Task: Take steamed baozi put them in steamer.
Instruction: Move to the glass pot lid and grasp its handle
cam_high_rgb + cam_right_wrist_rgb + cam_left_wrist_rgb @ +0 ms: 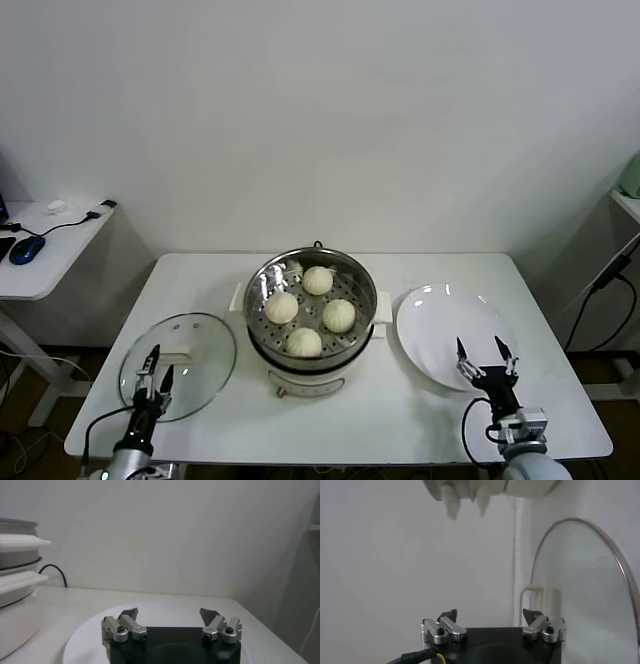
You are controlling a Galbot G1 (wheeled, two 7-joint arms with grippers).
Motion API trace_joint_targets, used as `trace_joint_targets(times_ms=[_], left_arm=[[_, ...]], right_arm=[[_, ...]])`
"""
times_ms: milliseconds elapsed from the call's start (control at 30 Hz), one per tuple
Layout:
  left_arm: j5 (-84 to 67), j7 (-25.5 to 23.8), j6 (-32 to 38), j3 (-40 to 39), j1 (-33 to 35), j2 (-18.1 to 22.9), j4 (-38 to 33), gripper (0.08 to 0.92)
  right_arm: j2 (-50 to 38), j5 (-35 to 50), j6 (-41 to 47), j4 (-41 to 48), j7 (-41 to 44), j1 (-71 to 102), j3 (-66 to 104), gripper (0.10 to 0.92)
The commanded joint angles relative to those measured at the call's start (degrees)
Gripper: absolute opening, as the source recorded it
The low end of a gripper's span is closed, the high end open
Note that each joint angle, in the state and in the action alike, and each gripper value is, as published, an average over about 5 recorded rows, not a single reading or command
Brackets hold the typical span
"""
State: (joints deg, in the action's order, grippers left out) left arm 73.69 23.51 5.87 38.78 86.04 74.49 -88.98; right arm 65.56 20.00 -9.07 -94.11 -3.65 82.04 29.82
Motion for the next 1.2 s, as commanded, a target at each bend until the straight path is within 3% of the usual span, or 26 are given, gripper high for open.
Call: trace_joint_targets(times_ms=[33,767,867,1200], left_arm=[[4.88,1.17,-1.95,-0.4,-5.71,0.2,7.05,0.823],[2.13,0.23,-4.88,-2.2,-10.4,1.0,10.56,0.819],[2.52,0.2,-4.74,-2.19,-10.23,0.96,11.03,0.778],[3.08,0.07,-4.03,-2.08,-10.39,0.71,13.03,0.49]], right_arm=[[0.42,-0.71,0.48,-1.19,-0.93,0.74,0.45,0.823],[0.27,-3.02,1.35,-0.52,-1.74,-0.96,-1.33,0.823],[0.11,-3.06,1.38,-0.4,-1.86,-1.18,-1.92,0.823],[-0.66,-2.84,1.63,-0.69,-2.71,-1.49,-3.65,0.823]])
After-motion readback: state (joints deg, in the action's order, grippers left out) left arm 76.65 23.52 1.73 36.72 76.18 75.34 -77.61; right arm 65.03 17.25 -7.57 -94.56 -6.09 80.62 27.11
